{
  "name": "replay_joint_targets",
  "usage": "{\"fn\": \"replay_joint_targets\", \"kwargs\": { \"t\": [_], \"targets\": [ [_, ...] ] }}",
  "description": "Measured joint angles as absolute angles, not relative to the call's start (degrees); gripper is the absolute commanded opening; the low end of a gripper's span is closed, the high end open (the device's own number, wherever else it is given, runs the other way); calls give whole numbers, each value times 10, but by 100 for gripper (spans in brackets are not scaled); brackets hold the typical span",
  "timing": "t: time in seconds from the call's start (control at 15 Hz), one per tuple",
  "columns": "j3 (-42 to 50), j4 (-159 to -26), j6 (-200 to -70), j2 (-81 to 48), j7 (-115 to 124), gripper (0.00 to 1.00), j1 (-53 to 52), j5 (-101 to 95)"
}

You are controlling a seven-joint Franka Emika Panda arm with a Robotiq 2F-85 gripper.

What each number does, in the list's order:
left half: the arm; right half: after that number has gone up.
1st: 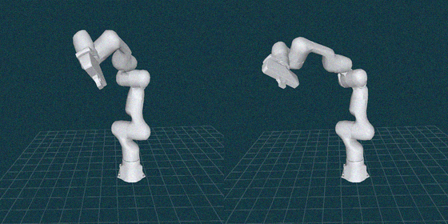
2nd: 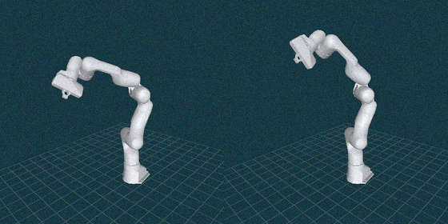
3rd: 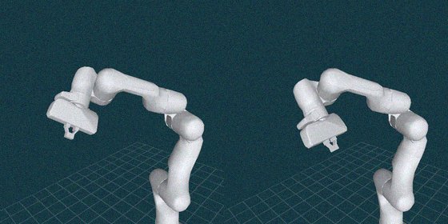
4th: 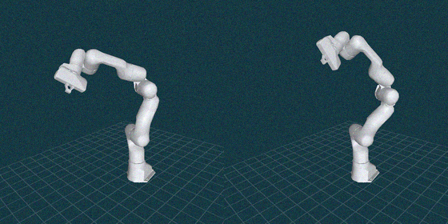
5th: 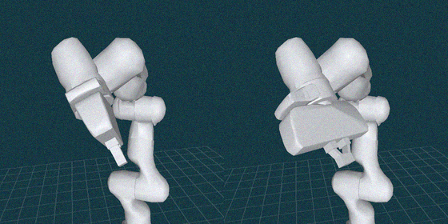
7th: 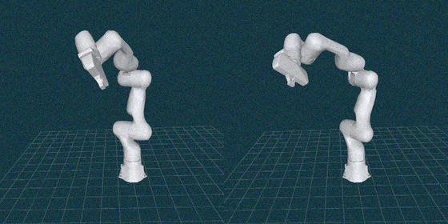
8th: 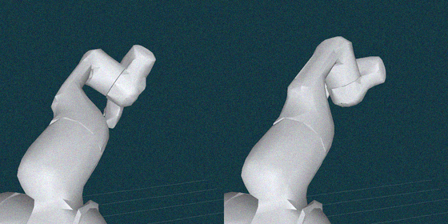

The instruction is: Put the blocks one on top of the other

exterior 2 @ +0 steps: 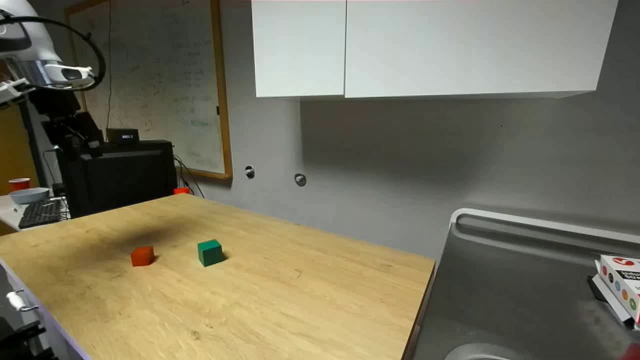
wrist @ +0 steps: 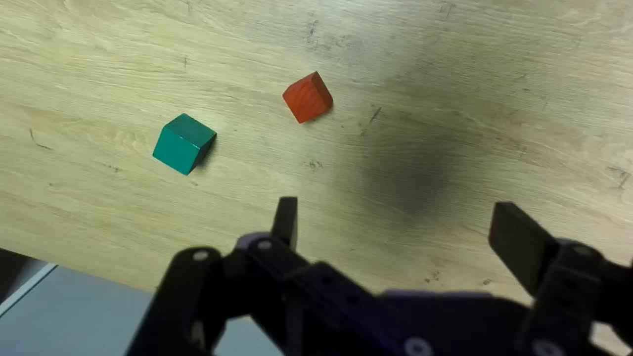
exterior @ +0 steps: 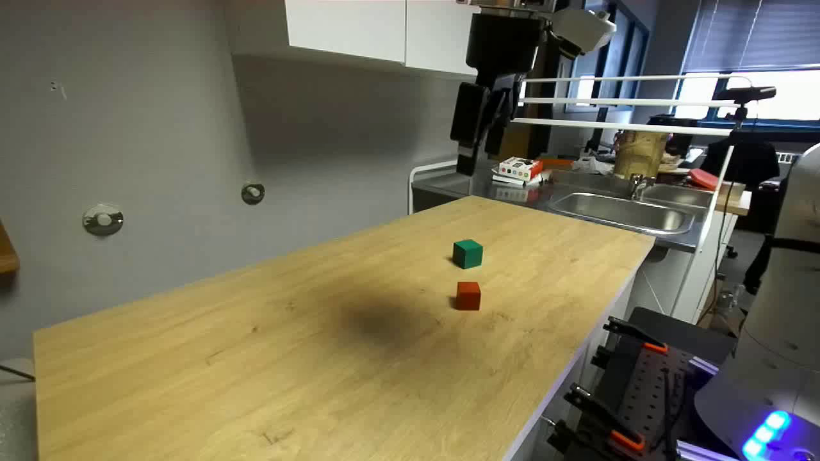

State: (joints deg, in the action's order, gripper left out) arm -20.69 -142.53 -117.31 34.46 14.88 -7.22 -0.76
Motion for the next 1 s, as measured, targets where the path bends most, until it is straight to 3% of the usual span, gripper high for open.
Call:
{"fn": "replay_joint_targets", "kwargs": {
  "t": [1.0],
  "targets": [
    [-199,-1430,-1174,342,159,100,-70,-16]
  ]
}}
